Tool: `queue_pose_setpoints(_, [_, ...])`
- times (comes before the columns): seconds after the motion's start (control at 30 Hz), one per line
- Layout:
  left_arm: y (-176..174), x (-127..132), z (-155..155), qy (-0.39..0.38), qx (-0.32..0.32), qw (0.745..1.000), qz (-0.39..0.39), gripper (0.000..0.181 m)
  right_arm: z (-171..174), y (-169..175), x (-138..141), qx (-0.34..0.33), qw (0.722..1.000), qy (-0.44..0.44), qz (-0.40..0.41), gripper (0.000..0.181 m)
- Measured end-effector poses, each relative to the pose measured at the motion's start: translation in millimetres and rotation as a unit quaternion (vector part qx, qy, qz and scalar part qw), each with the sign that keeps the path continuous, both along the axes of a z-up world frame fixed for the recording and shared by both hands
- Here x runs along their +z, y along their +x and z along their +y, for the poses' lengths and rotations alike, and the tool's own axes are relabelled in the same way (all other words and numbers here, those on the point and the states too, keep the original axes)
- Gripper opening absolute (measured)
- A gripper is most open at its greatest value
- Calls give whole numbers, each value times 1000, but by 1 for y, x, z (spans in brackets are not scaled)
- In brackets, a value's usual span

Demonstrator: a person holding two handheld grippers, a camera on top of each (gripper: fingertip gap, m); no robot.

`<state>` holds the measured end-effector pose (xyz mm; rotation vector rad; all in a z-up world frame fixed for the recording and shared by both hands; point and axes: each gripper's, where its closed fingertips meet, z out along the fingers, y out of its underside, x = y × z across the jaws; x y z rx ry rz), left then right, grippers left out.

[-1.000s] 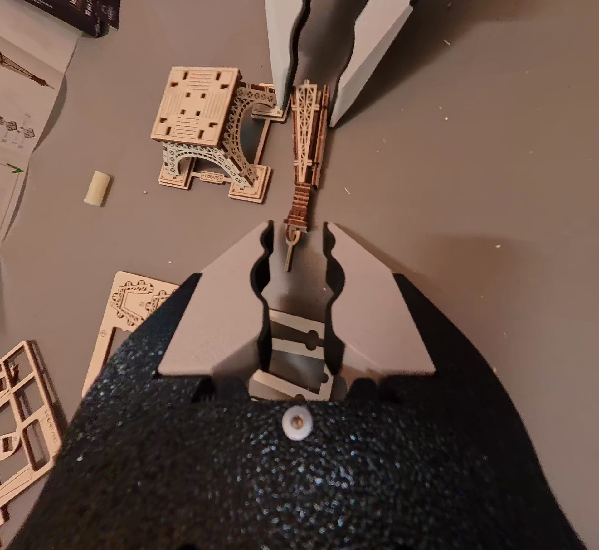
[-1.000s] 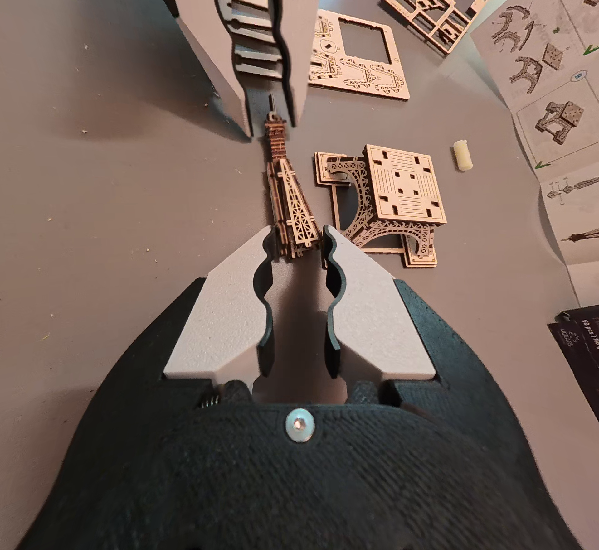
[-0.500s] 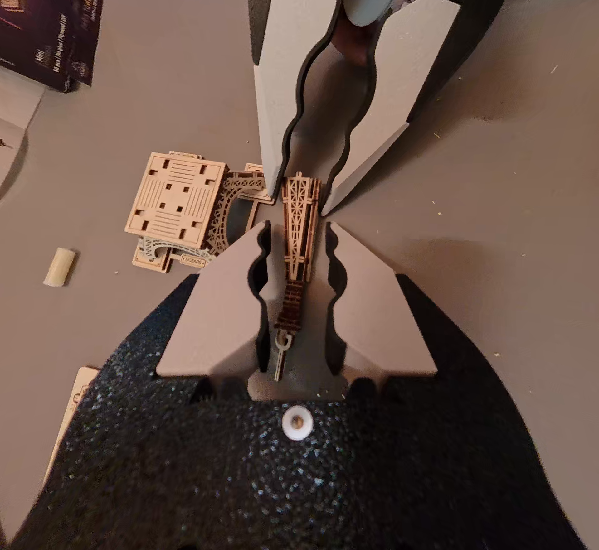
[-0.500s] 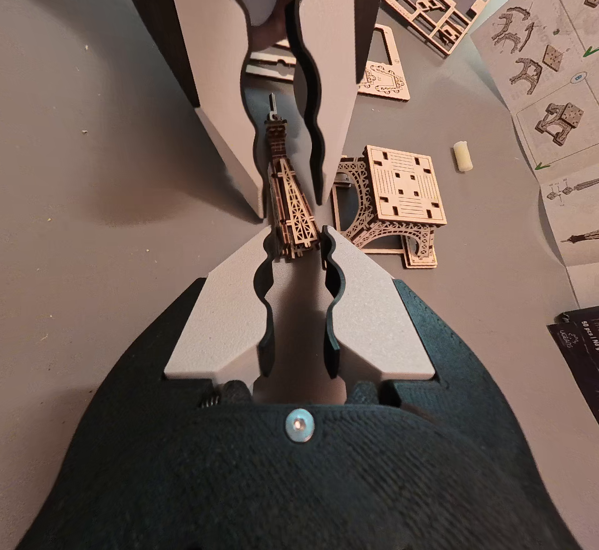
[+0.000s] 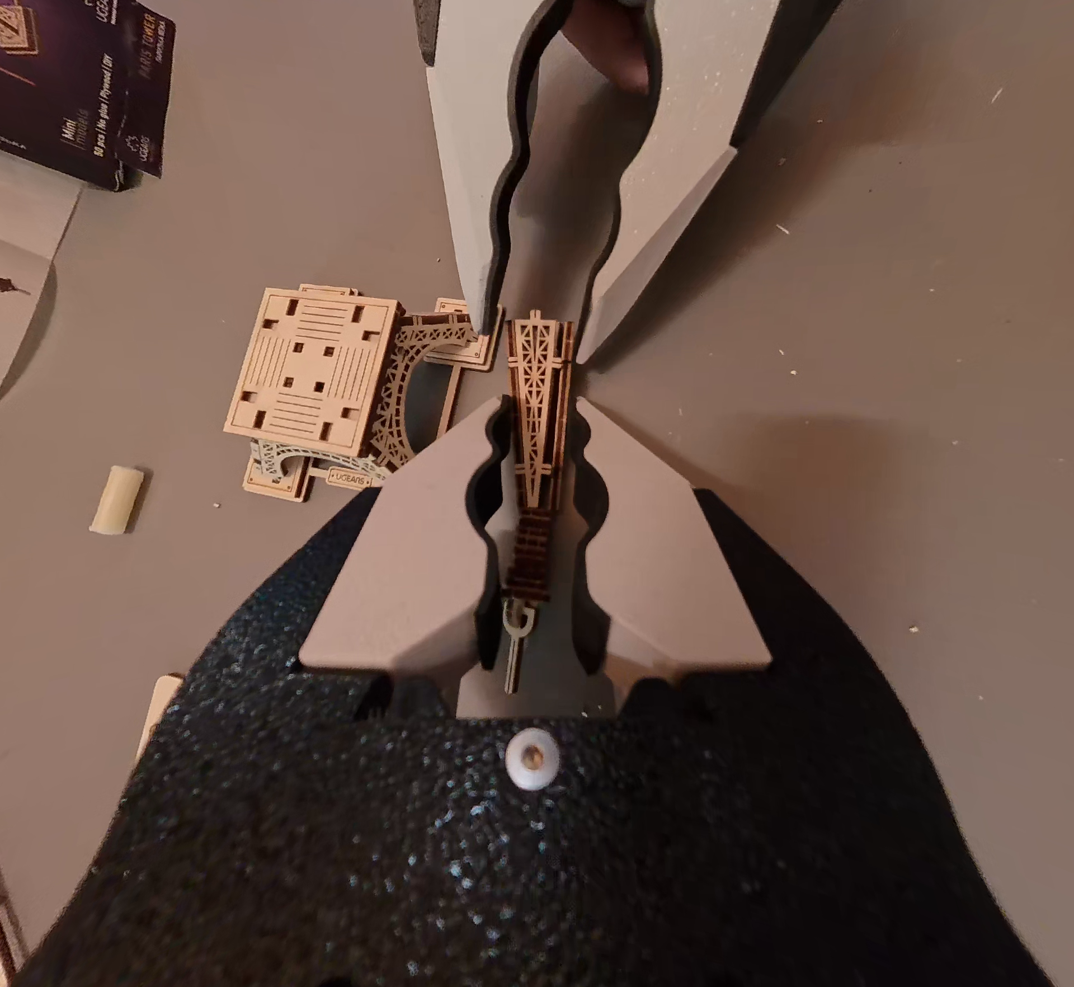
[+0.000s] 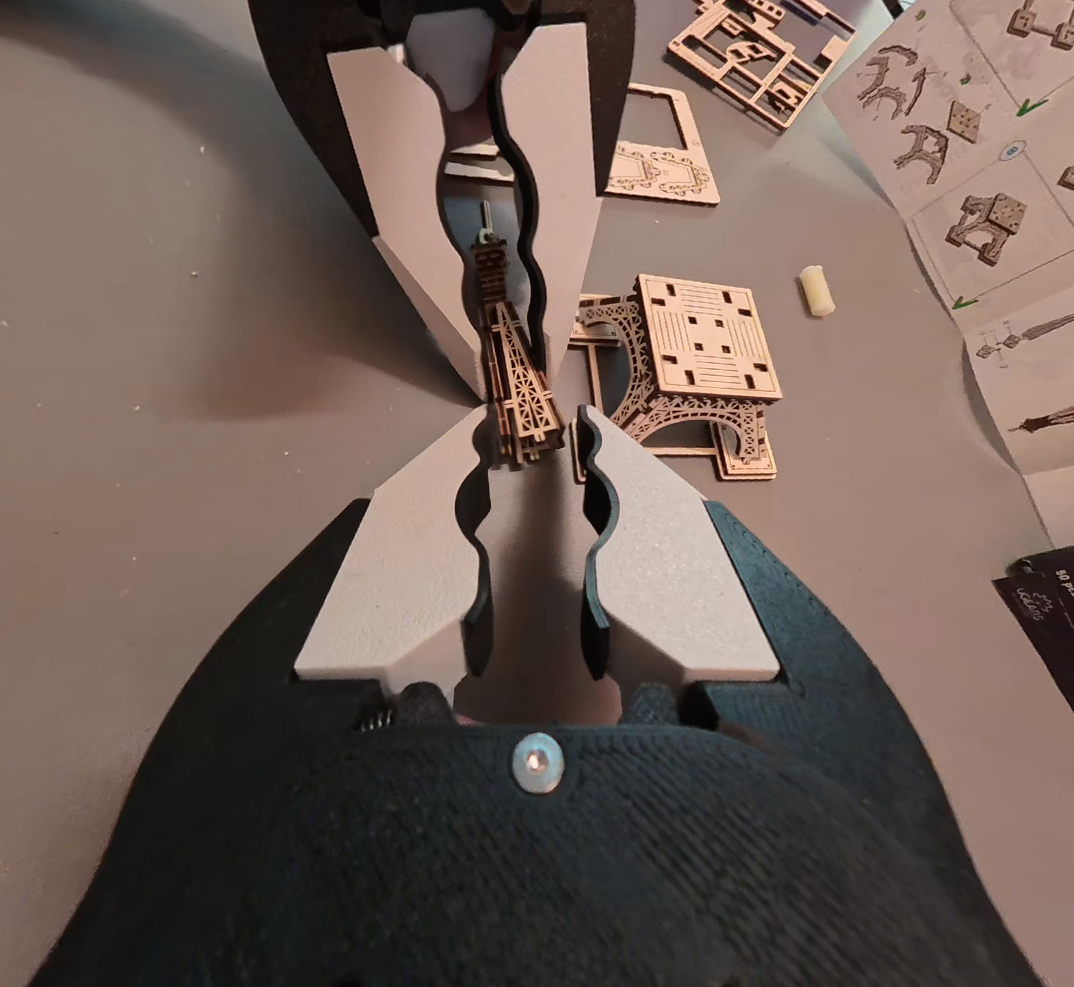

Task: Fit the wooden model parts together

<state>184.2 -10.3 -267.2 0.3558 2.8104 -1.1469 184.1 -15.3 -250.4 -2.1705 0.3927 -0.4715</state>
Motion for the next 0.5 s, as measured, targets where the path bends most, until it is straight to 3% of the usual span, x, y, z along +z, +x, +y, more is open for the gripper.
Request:
queue_pose_setpoints(0.23, [3,0,2,0,8,1000,12,25,0,1,-4,-1,1000,-1,24,21])
queue_pose_setpoints(0.5, [1,0,2,6,5,999,48,20,0,2,-4,-2,999,8,43,20])
